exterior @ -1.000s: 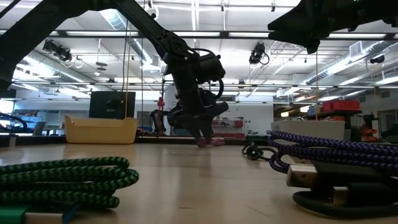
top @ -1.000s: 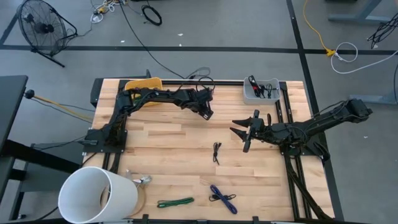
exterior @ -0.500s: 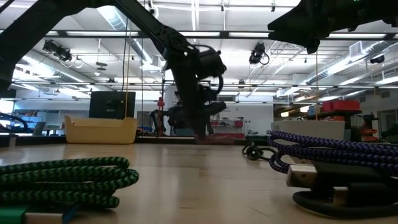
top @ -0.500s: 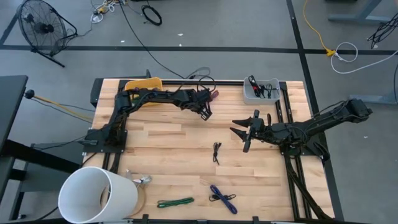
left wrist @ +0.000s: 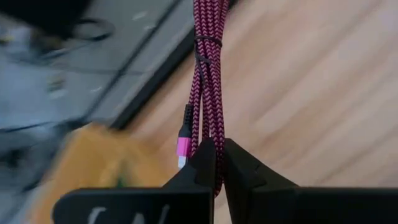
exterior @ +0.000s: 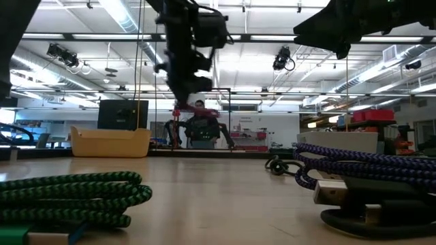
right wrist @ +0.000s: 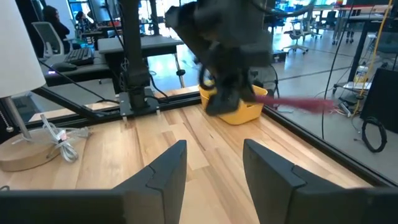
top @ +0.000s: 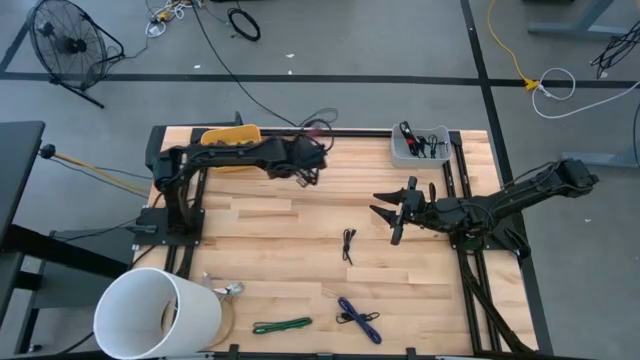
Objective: Pick & Place USB Port
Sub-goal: Put the pink charger cable into the yellow bin
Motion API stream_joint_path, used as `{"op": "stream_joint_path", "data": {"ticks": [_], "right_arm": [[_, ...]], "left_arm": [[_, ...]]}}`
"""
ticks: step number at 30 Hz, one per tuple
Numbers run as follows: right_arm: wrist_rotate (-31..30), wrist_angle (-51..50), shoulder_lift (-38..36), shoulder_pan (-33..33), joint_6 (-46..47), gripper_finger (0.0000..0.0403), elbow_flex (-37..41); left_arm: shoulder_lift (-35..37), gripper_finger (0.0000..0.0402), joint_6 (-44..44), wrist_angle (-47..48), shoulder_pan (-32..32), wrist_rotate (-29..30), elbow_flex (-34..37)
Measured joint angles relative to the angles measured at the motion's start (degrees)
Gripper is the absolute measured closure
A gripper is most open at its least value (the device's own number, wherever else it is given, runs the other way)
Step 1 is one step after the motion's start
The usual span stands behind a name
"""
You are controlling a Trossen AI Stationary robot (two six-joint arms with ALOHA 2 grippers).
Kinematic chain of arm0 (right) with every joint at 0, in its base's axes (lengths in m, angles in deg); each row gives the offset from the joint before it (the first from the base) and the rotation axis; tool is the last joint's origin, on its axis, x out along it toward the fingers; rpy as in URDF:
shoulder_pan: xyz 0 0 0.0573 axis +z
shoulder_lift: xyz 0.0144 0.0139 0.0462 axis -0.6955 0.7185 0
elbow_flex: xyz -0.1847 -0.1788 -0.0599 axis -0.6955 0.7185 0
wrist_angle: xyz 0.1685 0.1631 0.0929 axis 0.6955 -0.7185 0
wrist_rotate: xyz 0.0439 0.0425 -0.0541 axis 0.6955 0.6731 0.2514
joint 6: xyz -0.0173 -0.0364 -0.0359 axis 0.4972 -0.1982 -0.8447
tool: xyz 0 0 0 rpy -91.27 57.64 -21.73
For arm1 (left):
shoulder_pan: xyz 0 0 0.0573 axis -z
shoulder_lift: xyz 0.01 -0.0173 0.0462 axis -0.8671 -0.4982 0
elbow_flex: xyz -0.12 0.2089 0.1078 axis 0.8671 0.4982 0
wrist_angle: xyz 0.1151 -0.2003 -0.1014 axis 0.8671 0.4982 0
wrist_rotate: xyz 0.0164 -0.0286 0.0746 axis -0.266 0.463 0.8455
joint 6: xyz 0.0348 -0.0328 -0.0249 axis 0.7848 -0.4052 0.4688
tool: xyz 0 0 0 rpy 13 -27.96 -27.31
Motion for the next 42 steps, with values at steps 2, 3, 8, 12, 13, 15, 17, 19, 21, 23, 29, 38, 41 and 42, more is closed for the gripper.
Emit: {"op": "stream_joint_path", "data": {"ticks": [2,3,8,12,13,15,17,19,21,23,29,38,41,42], "right_arm": [[0.0,0.0,0.0,0.0,0.0,0.0243,0.0],[0.0,0.0,0.0,0.0,0.0,0.0243,0.0],[0.0,-0.3,0.0,0.0,0.0,0.0243,0.0],[0.0,-0.5,0.0,0.0,0.0,0.0243,0.0],[0.0,-0.5,0.0,0.0,0.0,0.0243,0.0],[0.0,-0.5,0.0,0.0,0.0,0.0243,0.0],[0.0,-0.4,0.0,0.0,0.0,0.0243,0.0],[0.0,-0.4,0.0,0.0,0.0,0.0243,0.0],[0.0,-0.1,0.0,0.0,0.0,0.0243,0.0],[0.0,-0.1,0.0,0.0,0.0,0.0243,0.0],[0.0,0.3,0.0,0.0,0.3,0.0243,0.0],[0.0,0.3,0.0,0.0,0.5,0.0243,0.0],[0.0,0.3,0.0,0.0,0.6,0.0243,0.0],[0.0,0.2,0.0,0.0,0.6,0.0243,0.0]], "left_arm": [[1.1,0.0389,-3.1,8.1,0.0,3.5,0.0],[1.4,0.0389,-5.1,11.9,0.0,5.3,0.0],[5.0,0.0389,-12.6,24.3,-0.2,10.7,3.3],[10.2,0.0389,-14.3,25.0,-1.4,10.4,10.1],[11.6,0.0389,-14.1,25.1,-1.9,10.1,12.2],[14.1,0.0389,-13.9,25.2,-2.9,10.4,15.8],[16.7,0.0389,-12.6,24.9,-4.0,9.8,19.1],[19.0,0.0389,-9.6,24.4,-5.1,10.7,22.7],[21.5,0.039,-6.0,21.5,-6.3,11.7,26.4],[23.8,0.039,-1.7,17.5,-7.5,11.2,29.8],[28.8,0.039,11.5,3.8,-10.1,11.8,38.6],[29.8,0.039,16.4,-0.7,-16.4,13.1,42.9],[29.8,0.0379,16.5,-1.1,-18.6,14.3,43.8],[29.7,0.0369,16.9,-1.3,-19.1,14.3,43.9]]}}
